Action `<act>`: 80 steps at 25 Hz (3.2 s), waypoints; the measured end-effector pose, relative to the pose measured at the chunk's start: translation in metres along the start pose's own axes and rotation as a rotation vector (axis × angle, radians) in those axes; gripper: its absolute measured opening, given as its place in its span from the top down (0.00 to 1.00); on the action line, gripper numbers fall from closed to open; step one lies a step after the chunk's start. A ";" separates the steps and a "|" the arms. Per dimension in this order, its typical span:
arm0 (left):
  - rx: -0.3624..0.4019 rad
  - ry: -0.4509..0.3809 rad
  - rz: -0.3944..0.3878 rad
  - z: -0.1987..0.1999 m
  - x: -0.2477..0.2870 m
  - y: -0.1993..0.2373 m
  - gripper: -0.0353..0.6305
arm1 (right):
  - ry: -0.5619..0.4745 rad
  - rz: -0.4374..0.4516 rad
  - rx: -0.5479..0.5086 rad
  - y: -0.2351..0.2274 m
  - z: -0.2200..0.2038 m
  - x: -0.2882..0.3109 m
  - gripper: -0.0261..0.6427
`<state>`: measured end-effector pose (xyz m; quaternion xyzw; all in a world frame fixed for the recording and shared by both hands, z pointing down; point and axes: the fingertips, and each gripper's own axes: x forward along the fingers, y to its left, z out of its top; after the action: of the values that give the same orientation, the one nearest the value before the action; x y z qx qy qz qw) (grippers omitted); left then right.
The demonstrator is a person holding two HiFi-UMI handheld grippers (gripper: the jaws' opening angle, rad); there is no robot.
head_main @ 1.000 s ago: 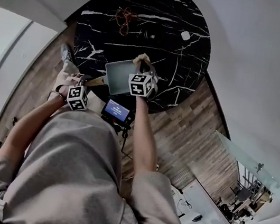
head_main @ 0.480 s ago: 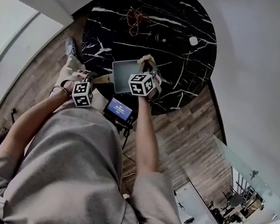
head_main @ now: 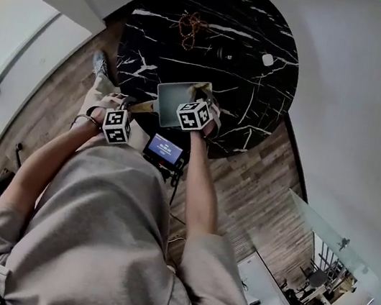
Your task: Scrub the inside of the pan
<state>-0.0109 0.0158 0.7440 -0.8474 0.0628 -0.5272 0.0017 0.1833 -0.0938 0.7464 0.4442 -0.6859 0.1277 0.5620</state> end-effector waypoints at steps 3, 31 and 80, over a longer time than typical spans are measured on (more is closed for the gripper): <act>0.001 0.006 -0.011 -0.002 0.002 -0.002 0.77 | -0.010 0.061 0.023 0.001 0.005 0.000 0.93; 0.025 0.052 -0.048 -0.005 0.005 -0.004 0.76 | 0.024 0.439 -0.085 0.095 0.066 -0.011 0.93; -0.032 0.158 0.003 -0.015 0.009 0.001 0.82 | 0.110 0.395 0.008 0.046 0.006 -0.016 0.93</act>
<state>-0.0205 0.0143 0.7589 -0.8031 0.0725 -0.5912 -0.0159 0.1438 -0.0638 0.7449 0.2956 -0.7274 0.2623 0.5610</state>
